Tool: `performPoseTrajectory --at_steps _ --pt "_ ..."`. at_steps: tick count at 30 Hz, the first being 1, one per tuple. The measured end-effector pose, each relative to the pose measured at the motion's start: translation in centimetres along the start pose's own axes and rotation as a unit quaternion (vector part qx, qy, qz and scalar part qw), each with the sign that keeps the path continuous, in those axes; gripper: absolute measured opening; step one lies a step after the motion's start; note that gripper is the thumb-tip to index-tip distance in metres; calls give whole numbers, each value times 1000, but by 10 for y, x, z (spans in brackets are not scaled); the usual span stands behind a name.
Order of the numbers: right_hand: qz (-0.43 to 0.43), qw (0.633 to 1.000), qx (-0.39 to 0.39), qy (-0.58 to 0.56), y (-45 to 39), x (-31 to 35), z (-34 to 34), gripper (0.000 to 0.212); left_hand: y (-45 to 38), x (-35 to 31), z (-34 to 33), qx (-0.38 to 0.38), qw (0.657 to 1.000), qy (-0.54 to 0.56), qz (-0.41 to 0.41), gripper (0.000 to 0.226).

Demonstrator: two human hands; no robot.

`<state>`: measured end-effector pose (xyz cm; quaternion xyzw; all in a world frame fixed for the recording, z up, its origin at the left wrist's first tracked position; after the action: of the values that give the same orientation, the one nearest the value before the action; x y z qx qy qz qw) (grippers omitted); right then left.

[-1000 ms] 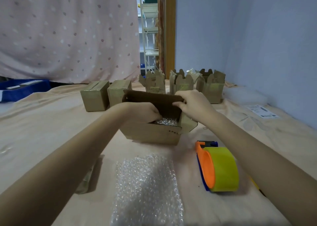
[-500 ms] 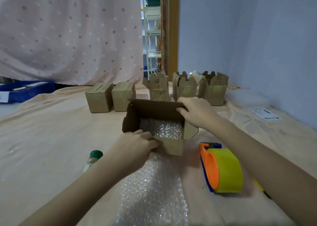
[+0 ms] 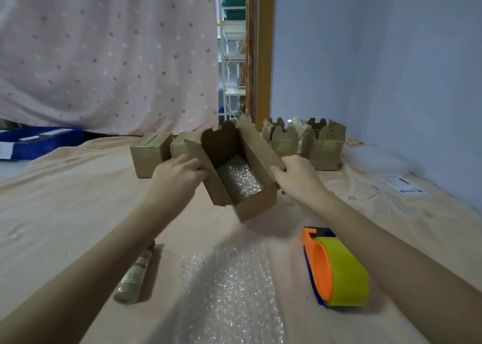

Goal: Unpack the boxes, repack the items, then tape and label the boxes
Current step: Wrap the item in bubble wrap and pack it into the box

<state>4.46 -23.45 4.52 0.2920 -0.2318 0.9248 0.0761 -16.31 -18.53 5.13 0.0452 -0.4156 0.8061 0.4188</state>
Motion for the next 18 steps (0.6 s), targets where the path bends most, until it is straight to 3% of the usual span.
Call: performPoseTrajectory --at_steps 4,8,13,18 --pt "-40 996 34 -74 0 -3 -11 25 -23 25 0 4 1000 17 2 36" --pt "-68 991 77 -91 1 -10 -28 28 -30 25 -20 44 999 26 3 41" --pt "-98 986 84 -102 -3 -10 -29 39 -25 28 -38 49 990 95 94 37" --pt "-114 980 108 -124 2 -5 -25 53 -23 22 -38 94 977 117 152 60"
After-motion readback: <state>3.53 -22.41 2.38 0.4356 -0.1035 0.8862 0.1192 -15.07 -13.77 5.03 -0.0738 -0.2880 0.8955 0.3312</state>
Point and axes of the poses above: each hand's wrist, its own y-axis away from the middle knuckle, its own z-axis out of the back of the hand, x = y × z, the point moved 6 cm from there along -y, towards the middle knuckle, and after that the axes turned 1 degree about -y, right-handed, at the moved point
